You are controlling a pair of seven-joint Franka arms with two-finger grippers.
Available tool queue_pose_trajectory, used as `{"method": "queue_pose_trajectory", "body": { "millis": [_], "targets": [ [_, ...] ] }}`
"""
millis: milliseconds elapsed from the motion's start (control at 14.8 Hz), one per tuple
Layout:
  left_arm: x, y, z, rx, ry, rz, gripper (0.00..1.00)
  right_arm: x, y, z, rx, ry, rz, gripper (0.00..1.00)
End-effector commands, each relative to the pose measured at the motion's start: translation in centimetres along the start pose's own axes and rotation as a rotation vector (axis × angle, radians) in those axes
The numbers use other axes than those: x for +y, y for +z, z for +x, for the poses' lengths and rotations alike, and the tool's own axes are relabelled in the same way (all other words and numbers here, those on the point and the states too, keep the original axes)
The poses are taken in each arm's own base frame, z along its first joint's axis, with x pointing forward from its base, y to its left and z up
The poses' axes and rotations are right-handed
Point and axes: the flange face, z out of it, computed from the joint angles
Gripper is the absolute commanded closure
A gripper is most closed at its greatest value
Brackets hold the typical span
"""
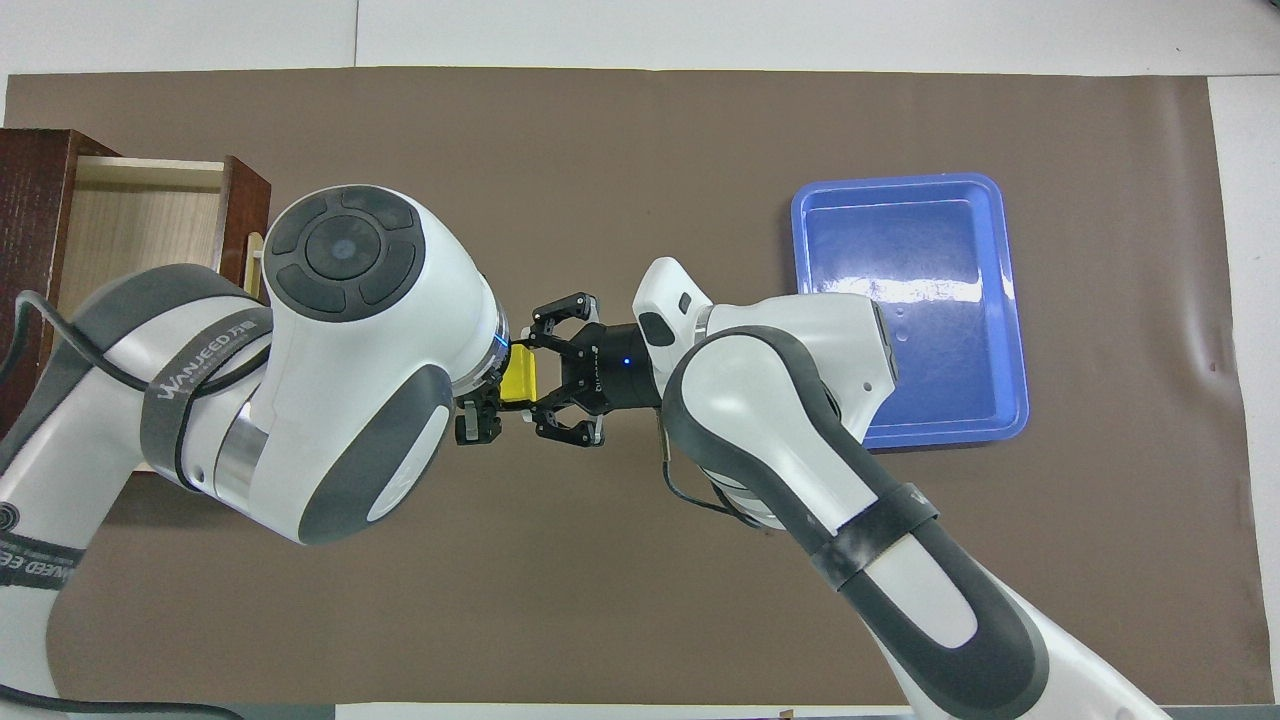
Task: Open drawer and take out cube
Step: 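Close the right gripper on the yellow cube held by the left gripper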
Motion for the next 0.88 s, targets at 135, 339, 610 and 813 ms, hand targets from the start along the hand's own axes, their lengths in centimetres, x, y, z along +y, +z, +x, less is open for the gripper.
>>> {"method": "queue_pose_trajectory", "body": {
  "millis": [135, 339, 610, 813],
  "targets": [
    [-0.81, -0.47, 0.52, -0.016, -0.020, 0.001, 1.00, 0.62, -0.29, -0.13, -0.007, -0.025, -0.018, 1.00],
    [-0.86, -0.47, 0.44, -0.016, -0.020, 0.002, 1.00, 0.64, -0.40, 0.11, -0.006, -0.023, -0.019, 1.00],
    [-0.86, -0.47, 0.44, -0.016, -0.015, 0.001, 1.00, 0.68, -0.46, 0.08, -0.005, -0.021, -0.019, 1.00],
    [-0.84, -0.55, 0.43, -0.017, -0.015, 0.000, 1.00, 0.61, -0.48, 0.29, -0.004, -0.017, -0.019, 1.00]
  ]
}}
